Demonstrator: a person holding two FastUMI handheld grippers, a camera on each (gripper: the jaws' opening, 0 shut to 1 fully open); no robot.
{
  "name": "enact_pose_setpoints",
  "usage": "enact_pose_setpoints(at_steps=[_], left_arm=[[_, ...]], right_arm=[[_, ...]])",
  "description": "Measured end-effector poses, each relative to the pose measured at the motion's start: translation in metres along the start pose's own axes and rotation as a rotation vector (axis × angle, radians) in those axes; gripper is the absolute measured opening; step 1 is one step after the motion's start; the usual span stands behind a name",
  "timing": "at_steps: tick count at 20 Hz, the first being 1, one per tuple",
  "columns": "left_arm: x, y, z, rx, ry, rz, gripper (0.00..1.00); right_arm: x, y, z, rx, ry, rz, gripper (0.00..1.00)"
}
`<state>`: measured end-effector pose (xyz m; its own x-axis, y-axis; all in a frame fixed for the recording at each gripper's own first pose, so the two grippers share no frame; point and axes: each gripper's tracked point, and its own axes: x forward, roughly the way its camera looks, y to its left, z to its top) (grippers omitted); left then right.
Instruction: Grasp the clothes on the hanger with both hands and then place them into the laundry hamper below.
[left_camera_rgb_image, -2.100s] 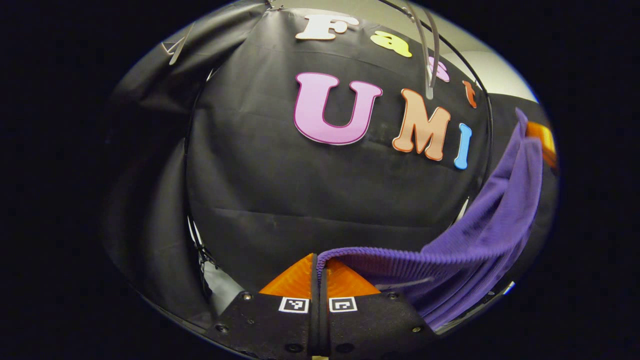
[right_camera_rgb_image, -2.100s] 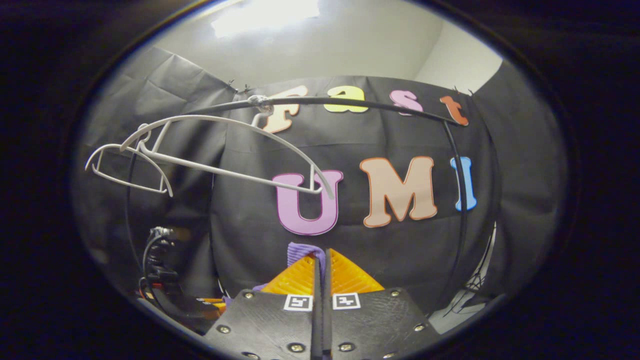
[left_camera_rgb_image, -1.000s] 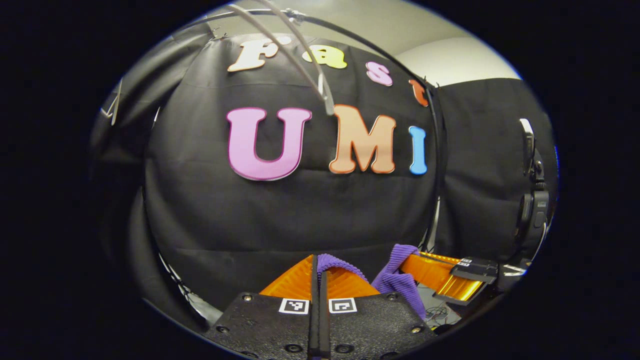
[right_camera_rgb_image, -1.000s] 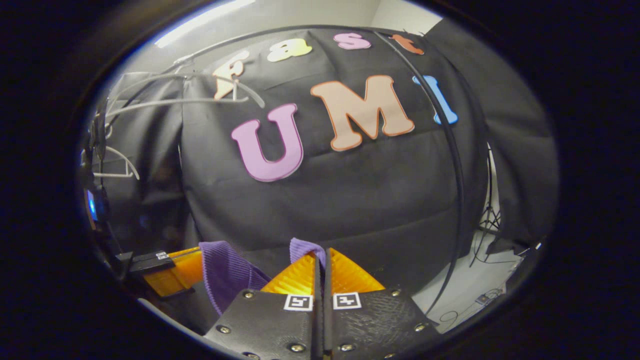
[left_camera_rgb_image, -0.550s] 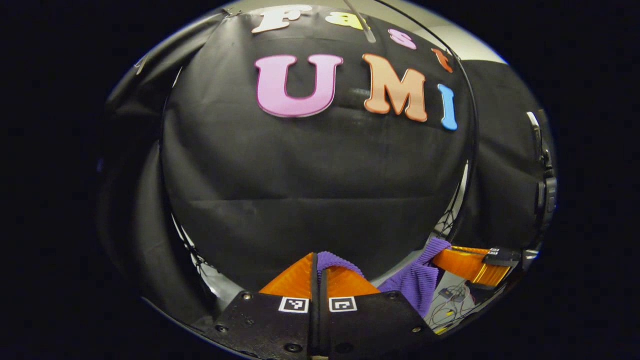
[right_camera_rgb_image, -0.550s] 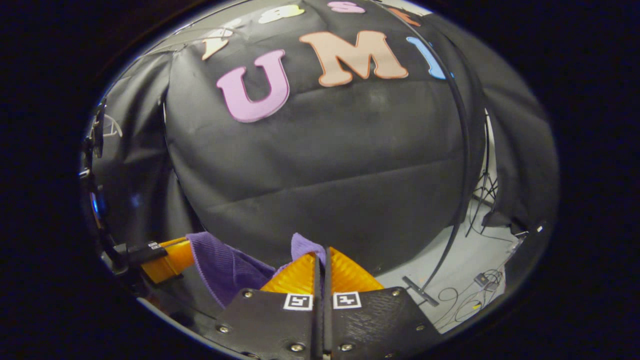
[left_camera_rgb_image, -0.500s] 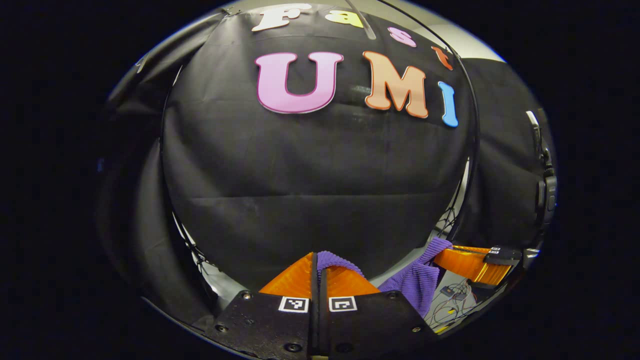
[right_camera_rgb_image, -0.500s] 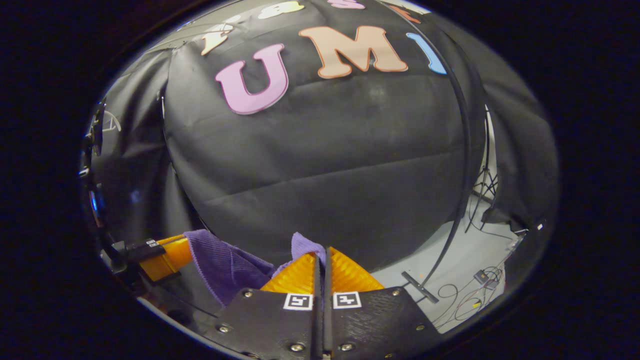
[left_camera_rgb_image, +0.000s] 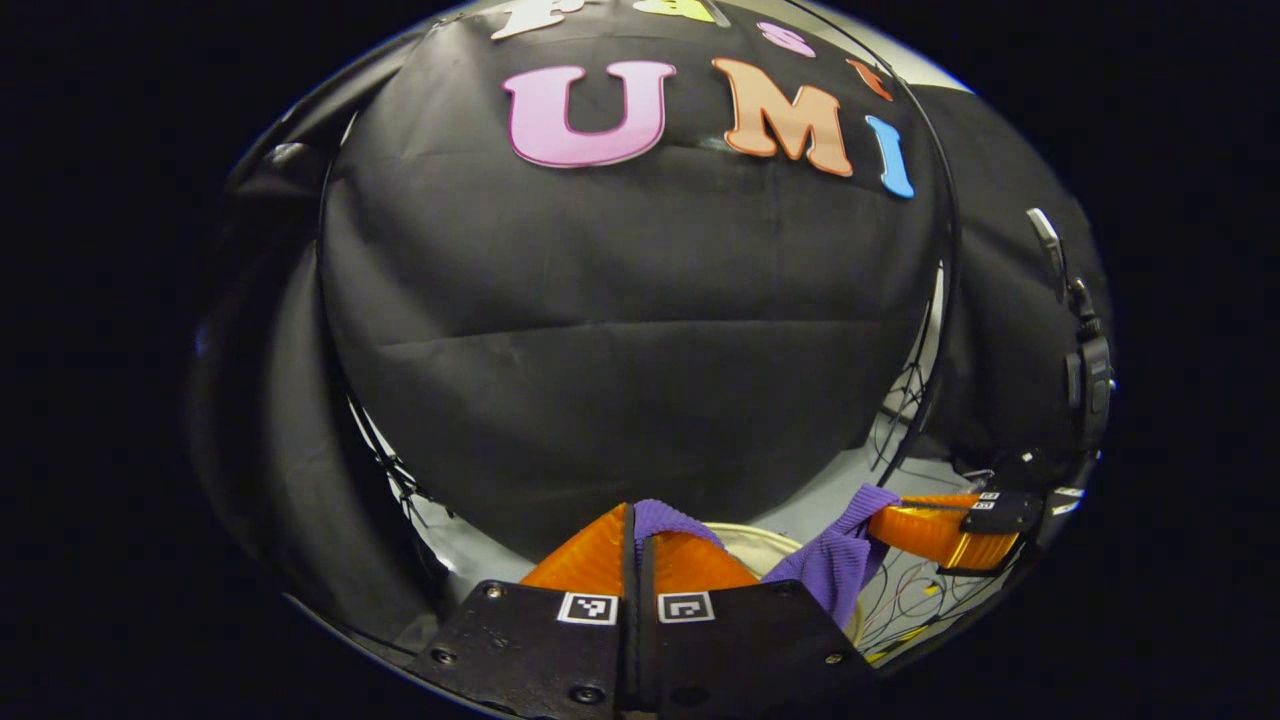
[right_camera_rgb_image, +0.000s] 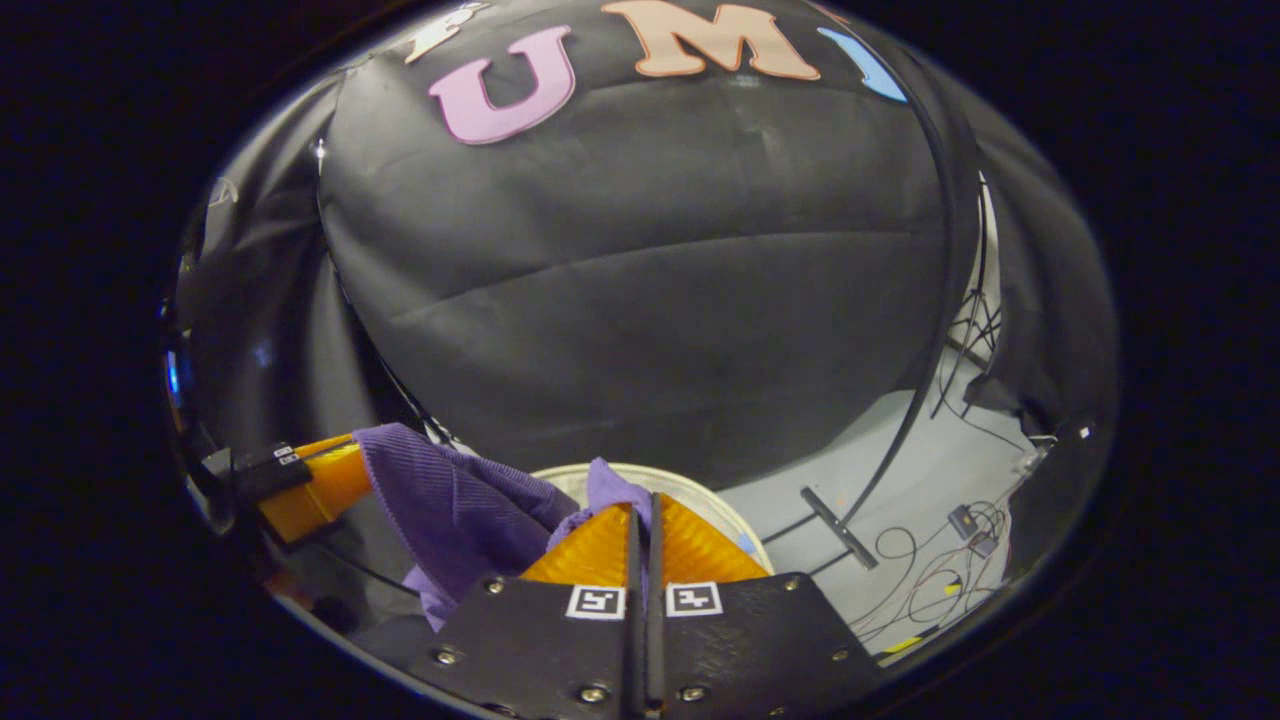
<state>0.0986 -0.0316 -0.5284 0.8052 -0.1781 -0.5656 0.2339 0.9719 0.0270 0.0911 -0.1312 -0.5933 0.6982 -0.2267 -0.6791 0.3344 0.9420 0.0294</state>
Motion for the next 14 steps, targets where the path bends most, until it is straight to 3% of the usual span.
enact_pose_setpoints(at_steps=[4,8,9,10,12,13,14], left_arm=[[0.006,0.011,-0.060,0.017,0.131,0.018,0.01],[-0.001,0.030,-0.083,-0.029,0.186,0.063,0.01],[-0.001,0.030,-0.085,-0.064,0.180,0.068,0.01],[-0.004,0.034,-0.079,-0.083,0.169,0.085,0.07],[-0.022,0.041,-0.067,-0.099,0.151,0.095,0.68],[-0.020,0.045,-0.055,-0.103,0.122,0.100,0.99],[-0.025,0.046,-0.043,-0.111,0.101,0.097,0.97]], right_arm=[[0.012,0.002,-0.036,-0.016,0.072,-0.003,0.01],[0.006,0.005,-0.050,-0.084,0.086,-0.015,0.05],[0.002,0.003,-0.043,-0.101,0.055,-0.036,0.09],[-0.005,0.004,-0.035,-0.116,0.028,-0.045,0.37],[-0.017,0.008,-0.018,-0.158,-0.016,-0.065,0.94],[-0.022,0.011,-0.010,-0.176,-0.029,-0.071,0.96],[-0.028,0.013,-0.003,-0.187,-0.040,-0.077,0.99]])
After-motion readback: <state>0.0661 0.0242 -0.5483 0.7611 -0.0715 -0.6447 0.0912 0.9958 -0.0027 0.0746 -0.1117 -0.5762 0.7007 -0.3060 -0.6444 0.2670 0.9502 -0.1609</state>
